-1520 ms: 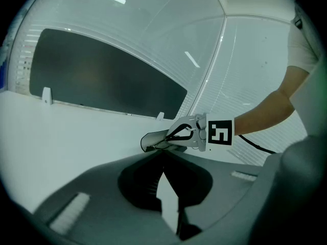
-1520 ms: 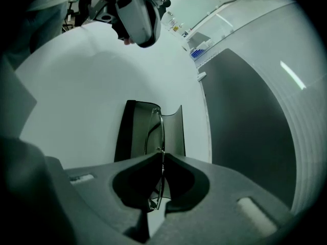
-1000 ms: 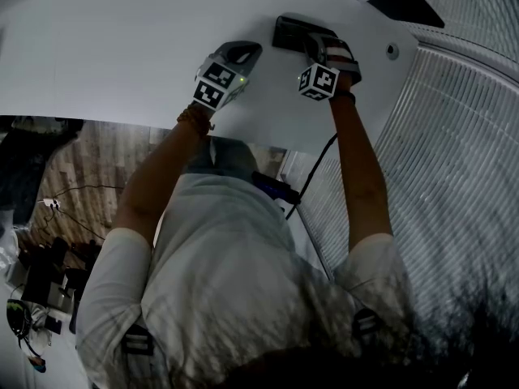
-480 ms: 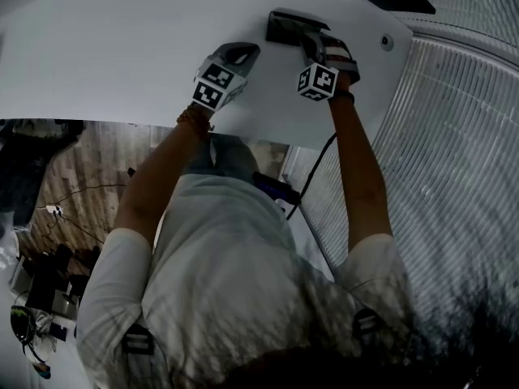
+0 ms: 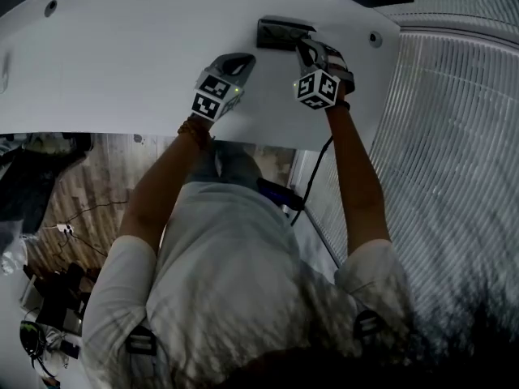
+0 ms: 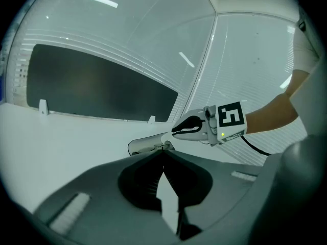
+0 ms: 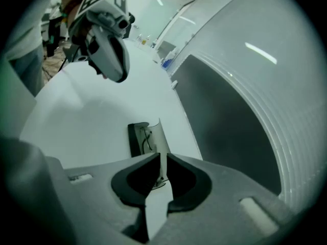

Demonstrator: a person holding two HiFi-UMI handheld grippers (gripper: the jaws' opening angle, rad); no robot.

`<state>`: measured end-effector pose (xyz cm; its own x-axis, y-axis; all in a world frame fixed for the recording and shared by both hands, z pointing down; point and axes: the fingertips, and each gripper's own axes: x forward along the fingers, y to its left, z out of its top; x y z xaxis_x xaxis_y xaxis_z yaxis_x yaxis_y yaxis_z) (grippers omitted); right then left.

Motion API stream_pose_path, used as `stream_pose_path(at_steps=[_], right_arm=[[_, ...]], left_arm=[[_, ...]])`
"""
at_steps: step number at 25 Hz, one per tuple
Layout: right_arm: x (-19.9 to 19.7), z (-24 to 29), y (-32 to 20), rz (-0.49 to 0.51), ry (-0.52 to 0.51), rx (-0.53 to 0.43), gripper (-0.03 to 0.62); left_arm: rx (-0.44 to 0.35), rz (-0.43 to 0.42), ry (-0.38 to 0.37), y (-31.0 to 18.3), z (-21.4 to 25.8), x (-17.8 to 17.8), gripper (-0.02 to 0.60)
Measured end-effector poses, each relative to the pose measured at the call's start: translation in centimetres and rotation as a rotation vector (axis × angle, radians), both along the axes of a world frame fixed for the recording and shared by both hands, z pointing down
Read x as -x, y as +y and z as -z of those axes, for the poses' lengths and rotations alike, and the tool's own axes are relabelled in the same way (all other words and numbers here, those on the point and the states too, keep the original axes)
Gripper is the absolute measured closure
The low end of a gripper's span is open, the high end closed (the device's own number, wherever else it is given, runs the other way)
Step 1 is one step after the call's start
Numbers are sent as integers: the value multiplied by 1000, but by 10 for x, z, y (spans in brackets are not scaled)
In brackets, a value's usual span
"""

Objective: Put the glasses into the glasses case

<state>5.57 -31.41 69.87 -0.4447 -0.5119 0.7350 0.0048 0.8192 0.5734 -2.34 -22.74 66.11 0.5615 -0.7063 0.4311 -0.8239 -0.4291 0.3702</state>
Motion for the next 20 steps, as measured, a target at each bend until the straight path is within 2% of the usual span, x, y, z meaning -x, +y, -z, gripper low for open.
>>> stream_pose_path(at_steps=[5,9,15,20], right_arm=[[3,60,0,-133,-211,14,571],[7,114,14,-224,-399,60,590],[12,205,39,-281,-693,90,591],[18,278,73,-306,-913,98,591]], left_arm=[[-80,12,-27,-8,27,7,581],[-151,21,-15,-7,67,8,581],[-214,2,65,7,136,0,581],[-308,-12,122,26,203,-2,581]])
